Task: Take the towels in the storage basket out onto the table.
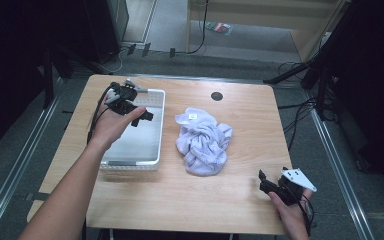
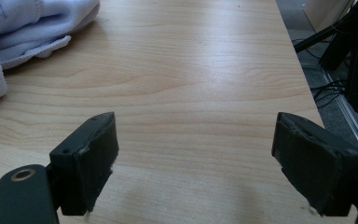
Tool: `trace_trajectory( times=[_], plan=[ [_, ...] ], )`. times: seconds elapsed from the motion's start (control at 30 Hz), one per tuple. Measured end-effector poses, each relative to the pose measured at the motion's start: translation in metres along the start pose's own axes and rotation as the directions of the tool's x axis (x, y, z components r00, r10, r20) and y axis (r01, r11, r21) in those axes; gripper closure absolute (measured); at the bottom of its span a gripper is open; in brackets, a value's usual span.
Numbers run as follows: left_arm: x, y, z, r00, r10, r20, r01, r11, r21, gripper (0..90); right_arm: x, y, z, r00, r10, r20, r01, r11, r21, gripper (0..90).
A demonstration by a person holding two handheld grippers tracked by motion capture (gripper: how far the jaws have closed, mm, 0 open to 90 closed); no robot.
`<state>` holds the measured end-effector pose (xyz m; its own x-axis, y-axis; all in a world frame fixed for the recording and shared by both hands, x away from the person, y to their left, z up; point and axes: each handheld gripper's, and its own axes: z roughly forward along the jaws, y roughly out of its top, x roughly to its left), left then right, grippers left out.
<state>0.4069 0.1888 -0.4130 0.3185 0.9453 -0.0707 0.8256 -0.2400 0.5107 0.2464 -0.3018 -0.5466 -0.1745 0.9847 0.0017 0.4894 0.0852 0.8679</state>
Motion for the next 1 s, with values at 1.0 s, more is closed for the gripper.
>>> trace_trajectory(
  times=[1.0],
  plan=[
    [0.069,-0.088,-0.041,0.9902,-0.139,-0.013,0.135,0.9783,-0.157,0.0,0.0,0.0,0.001,1.0,-0.002,0.006,0.002,1.0,0.005,14.5]
  ],
)
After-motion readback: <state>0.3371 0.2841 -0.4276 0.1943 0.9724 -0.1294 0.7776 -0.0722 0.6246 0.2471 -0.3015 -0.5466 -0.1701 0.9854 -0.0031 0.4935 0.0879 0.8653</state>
